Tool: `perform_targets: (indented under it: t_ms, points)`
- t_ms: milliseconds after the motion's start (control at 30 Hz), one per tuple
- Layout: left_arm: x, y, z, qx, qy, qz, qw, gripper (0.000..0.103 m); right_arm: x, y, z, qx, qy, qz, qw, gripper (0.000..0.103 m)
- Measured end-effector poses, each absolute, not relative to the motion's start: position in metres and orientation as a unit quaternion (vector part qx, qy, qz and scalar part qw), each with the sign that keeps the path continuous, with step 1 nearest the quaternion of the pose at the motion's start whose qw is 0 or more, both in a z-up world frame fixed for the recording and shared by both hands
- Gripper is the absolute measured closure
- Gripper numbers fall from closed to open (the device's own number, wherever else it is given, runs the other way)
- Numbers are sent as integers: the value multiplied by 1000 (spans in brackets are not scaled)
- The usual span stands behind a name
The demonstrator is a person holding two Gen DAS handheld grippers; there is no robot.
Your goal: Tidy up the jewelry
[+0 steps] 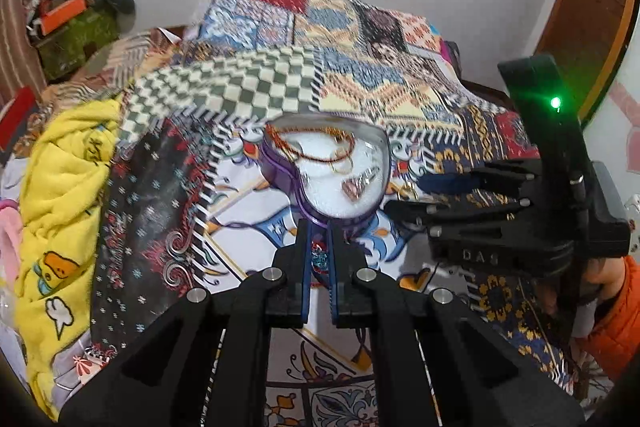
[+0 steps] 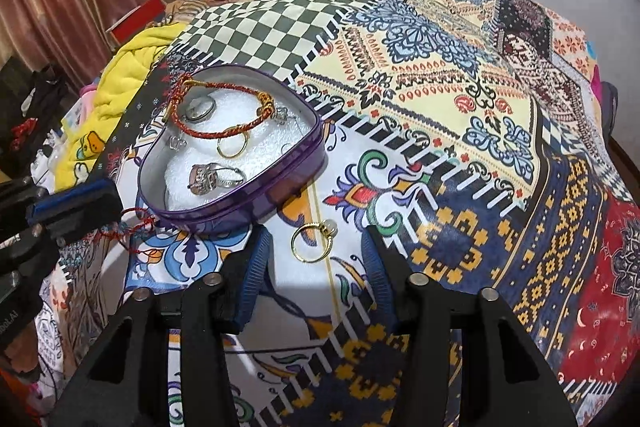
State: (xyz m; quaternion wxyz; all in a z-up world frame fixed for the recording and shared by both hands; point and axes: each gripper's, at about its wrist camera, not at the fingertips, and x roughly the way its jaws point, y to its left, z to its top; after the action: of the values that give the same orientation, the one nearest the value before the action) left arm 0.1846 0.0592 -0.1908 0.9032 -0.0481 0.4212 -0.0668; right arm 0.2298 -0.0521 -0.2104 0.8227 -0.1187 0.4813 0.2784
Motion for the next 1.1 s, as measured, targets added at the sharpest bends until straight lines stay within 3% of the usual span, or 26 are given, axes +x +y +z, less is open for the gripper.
perform_targets:
  t_ms: [133, 300, 400, 467, 567, 733, 800, 967, 1100]
  points:
    - [185, 63, -199, -61, 437, -69, 895, 97, 227, -51, -211, -123, 473, 280, 826, 82]
    - [181, 60, -200, -52, 441, -66, 894, 96, 226, -52, -209, -121, 470, 279, 828, 82]
    - [180, 61, -203, -45, 447, -59, 892, 83, 221, -55, -206, -118, 469, 281, 829, 82]
    - [180, 63, -205, -41, 450, -52, 891, 68, 219, -57, -205, -113, 469, 283, 829, 82]
    - [180, 66, -208, -39, 452, -49, 890, 66, 216, -60, -203, -109, 468, 285, 829, 82]
    - [184, 64, -214, -44, 459, -62, 885, 67, 215, -67, -200, -100, 468, 283, 831, 82]
    - [185, 62, -216, -40, 457, -57, 887, 72, 214, -68, -198, -98, 467, 282, 832, 82]
    - [182, 67, -213, -48, 453, -46, 889, 97, 212, -71, -189, -91, 459, 284, 837, 82]
    - [175, 68, -208, -47, 449, -43, 892, 97, 208, -70, -180, -89, 450, 287, 841, 82]
